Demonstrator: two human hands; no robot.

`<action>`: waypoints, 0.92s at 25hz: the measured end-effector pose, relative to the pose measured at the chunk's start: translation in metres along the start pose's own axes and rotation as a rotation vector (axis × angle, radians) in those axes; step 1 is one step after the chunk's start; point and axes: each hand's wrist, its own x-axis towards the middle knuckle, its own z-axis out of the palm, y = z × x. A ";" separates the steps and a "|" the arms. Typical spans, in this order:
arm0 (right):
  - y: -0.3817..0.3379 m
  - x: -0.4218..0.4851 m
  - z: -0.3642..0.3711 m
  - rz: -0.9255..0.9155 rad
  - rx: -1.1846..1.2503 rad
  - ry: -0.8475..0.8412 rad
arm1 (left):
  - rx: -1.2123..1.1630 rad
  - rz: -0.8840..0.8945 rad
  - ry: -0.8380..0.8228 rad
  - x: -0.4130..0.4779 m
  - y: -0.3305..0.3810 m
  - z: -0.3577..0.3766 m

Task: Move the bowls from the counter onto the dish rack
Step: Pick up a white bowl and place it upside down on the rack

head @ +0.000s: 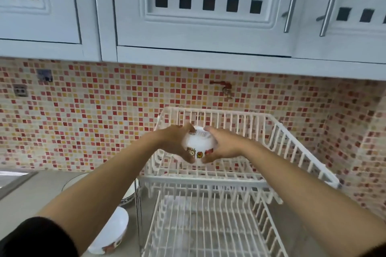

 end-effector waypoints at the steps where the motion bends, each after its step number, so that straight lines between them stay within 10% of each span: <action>1: 0.001 0.002 0.000 -0.015 -0.051 -0.017 | 0.020 -0.017 -0.012 0.002 -0.002 0.002; 23: -0.093 -0.009 -0.027 -0.064 -0.092 0.162 | 0.120 -0.051 0.287 -0.091 -0.040 -0.053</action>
